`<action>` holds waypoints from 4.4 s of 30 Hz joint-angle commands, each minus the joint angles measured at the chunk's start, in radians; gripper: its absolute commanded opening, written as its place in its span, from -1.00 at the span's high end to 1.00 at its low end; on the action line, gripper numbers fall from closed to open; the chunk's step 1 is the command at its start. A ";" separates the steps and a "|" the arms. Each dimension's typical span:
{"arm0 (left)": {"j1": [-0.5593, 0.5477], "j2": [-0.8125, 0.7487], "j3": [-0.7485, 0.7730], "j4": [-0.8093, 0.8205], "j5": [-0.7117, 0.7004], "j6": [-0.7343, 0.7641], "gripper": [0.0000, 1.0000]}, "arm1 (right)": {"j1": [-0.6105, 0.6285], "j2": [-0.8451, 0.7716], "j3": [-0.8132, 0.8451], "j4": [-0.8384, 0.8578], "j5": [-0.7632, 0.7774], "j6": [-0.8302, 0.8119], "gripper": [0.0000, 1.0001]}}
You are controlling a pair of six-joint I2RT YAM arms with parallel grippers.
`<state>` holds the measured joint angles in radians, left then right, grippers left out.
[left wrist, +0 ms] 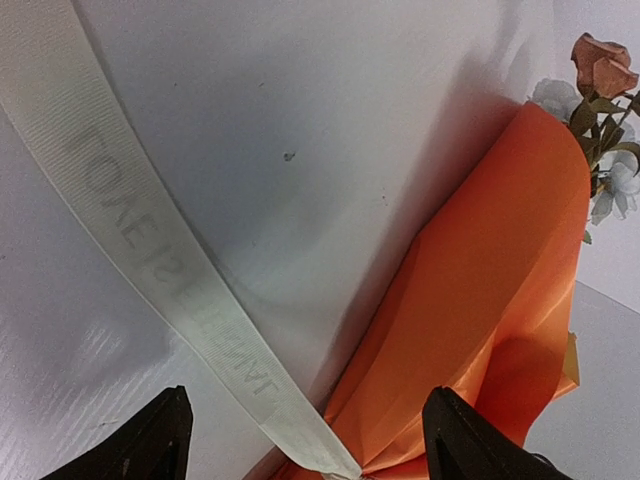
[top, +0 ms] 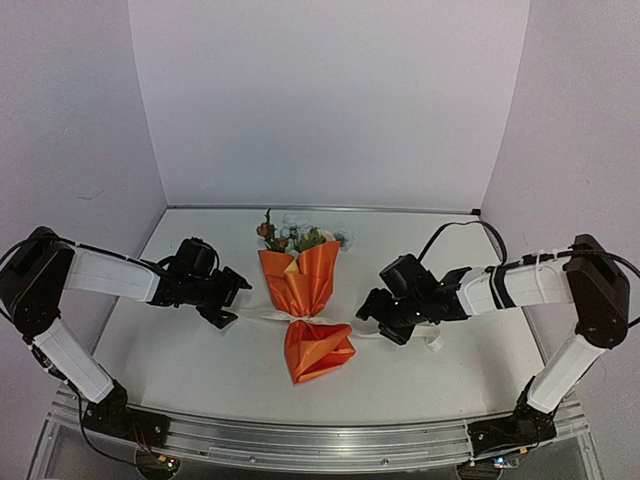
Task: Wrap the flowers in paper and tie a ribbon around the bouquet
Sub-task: Tie the ribbon around the folded bouquet.
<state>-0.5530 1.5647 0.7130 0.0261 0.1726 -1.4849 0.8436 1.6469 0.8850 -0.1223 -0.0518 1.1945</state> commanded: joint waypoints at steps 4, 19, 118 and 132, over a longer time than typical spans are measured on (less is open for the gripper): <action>-0.006 0.030 0.039 -0.004 -0.012 0.110 -0.66 | 0.113 0.102 0.091 0.146 -0.012 -0.105 -0.45; 0.113 -0.056 0.084 -0.175 0.082 0.541 -0.63 | 0.266 0.109 0.224 -0.034 0.076 -0.242 -0.31; 0.200 0.480 0.584 -0.722 -0.420 0.226 -0.25 | 0.115 -0.065 0.279 -0.032 -0.128 -0.616 -0.57; 0.100 0.216 0.426 -0.572 -0.269 0.366 1.00 | 0.159 0.019 0.367 -0.022 -0.094 -0.695 -0.58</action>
<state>-0.4085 1.9245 1.2014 -0.6154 -0.2538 -1.1790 0.9834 1.6167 1.1713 -0.1648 -0.1725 0.5688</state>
